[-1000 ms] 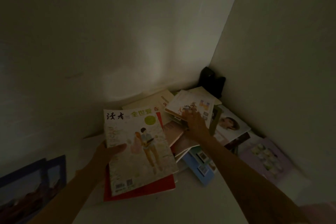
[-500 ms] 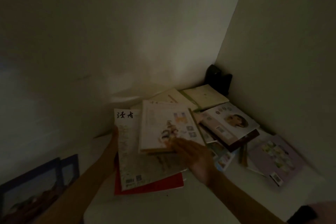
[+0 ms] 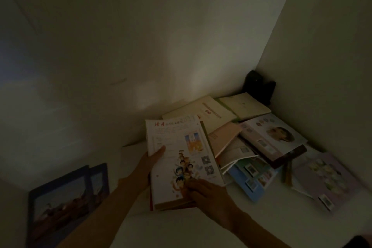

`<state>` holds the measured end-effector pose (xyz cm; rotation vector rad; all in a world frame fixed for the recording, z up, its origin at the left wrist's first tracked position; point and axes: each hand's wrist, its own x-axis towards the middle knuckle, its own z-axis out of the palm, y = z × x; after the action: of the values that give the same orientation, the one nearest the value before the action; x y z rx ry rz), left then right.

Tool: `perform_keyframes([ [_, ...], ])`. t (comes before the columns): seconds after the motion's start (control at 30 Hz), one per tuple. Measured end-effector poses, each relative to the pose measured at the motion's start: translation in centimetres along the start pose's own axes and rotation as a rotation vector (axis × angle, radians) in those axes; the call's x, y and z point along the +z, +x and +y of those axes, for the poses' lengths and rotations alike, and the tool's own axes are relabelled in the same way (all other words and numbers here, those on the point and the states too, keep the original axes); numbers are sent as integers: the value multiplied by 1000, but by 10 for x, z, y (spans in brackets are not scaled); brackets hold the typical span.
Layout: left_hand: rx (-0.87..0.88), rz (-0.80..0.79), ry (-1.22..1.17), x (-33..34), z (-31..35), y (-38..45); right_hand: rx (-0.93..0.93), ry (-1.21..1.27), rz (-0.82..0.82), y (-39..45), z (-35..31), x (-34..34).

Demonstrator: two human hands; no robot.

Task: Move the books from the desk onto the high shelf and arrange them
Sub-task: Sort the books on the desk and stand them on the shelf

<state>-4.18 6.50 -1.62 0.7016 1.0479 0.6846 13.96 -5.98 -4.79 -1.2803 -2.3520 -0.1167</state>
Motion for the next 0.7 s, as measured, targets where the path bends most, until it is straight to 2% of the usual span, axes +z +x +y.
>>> perform_keyframes([
  [0.1,-2,14,8,-3,-4,3,56,181,-216,-1,7,-7],
  [0.17,-7,13,-6,-6,-6,5,221,300,-241,4,11,-15],
  [0.27,4,30,-6,-6,-9,7,809,382,44,20,25,-23],
  [0.33,30,53,-5,-5,-9,5,1137,465,56,30,42,-17],
  [0.4,53,69,-2,-4,-11,4,1342,773,2,41,49,-10],
  [0.43,59,68,-3,-5,-12,3,1388,875,3,44,50,-8],
  [0.53,82,67,-34,-6,-16,-3,1421,926,18,45,47,-7],
  [0.7,46,54,-89,-9,-23,-10,1554,1125,207,26,44,-26],
])
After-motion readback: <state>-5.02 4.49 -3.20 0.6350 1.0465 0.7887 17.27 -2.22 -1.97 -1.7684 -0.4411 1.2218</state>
